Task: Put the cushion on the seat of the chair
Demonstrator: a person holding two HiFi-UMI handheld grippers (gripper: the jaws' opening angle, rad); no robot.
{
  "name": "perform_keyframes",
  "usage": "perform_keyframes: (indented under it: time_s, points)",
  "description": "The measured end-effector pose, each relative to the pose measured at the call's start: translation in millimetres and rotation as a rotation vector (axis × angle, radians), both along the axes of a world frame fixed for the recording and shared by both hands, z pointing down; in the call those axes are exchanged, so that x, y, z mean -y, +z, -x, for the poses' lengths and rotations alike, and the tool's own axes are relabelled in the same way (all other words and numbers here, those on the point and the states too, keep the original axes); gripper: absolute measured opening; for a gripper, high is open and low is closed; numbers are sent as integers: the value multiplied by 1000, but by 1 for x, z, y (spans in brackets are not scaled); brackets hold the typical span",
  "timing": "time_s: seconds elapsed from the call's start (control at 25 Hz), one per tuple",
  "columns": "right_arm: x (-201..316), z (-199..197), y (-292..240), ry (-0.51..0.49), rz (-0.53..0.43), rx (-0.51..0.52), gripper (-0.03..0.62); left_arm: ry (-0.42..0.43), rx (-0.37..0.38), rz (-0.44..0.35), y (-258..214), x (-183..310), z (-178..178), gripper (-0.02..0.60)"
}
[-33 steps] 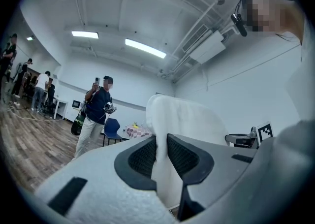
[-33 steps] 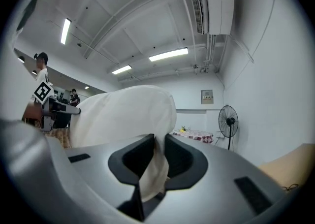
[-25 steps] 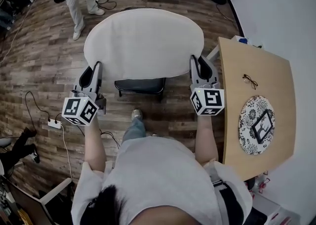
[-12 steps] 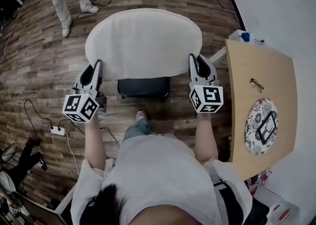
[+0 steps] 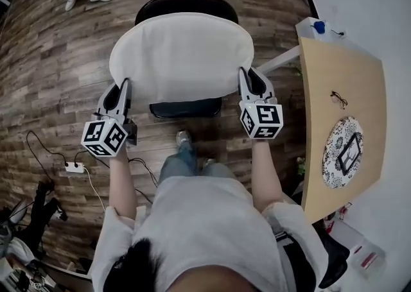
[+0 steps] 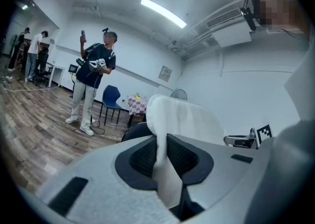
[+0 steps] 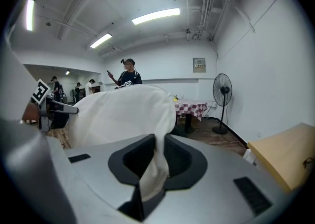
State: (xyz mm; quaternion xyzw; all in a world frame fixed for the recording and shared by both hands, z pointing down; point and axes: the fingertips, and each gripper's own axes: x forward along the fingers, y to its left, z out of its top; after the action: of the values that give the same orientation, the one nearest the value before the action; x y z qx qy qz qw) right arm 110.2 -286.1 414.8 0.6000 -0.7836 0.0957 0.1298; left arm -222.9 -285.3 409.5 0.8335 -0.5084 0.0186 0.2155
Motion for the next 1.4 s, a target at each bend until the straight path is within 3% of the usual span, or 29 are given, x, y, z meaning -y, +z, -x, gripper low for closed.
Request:
perform_keyframes:
  time_s: [0.44,1.4]
  points:
    - [6,-1,99,46,195,-7,57,41,0,193,100,16,-2,57]
    - [25,-3,299,108,507,59,57,85,63,460,284,47,-1,57]
